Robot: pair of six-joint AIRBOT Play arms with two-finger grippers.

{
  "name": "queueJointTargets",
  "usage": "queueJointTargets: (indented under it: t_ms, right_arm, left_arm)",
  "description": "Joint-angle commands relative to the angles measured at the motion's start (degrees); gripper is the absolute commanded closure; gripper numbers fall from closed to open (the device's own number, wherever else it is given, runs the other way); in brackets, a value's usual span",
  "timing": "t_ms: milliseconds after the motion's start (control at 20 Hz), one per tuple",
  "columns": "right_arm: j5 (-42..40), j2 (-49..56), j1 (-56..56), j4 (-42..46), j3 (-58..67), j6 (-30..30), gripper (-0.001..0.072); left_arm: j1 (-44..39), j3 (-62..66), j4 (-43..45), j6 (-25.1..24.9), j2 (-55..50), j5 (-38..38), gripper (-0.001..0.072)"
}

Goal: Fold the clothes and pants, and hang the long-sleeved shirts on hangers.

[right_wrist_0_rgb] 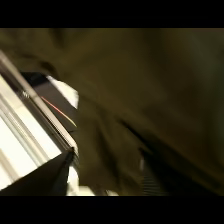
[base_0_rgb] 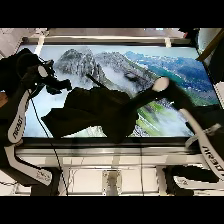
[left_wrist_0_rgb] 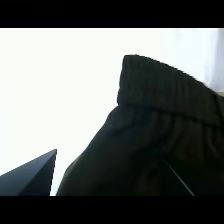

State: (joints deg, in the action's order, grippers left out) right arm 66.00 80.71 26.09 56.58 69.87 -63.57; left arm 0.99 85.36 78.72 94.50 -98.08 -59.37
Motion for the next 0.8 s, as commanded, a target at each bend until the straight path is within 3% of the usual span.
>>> queueJointTargets:
  t_ms: [0,200,300,600,700,750]
  right_arm:
    - [-13.46,3.65,14.05,6.69,0.04,1.79,0.0174]
    - [-19.76,8.35,21.90,6.88,0.17,2.67,0.0136]
    - [-21.40,11.39,24.13,7.08,1.36,3.72,0.0110]
    - [-26.58,19.45,24.96,10.45,10.40,3.63,0.0121]
    - [-26.64,20.65,24.96,11.28,11.96,1.49,0.0210]
    - [-26.60,20.76,24.96,11.37,12.20,0.79,0.0323]
  left_arm:
    - [0.61,0.07,0.07,-1.14,-3.19,0.46,0.0039]
    - [0.61,0.07,-7.76,-8.04,-3.39,1.57,0.0047]
    - [0.42,0.07,-9.42,-8.39,-3.41,2.82,0.0067]
    - [0.44,0.07,-9.38,-8.41,-3.72,2.86,0.0068]
    - [0.44,0.07,-9.38,-8.41,-4.90,2.80,0.0181]
    - [0.39,0.07,-9.51,-8.39,-5.70,2.75,0.0266]
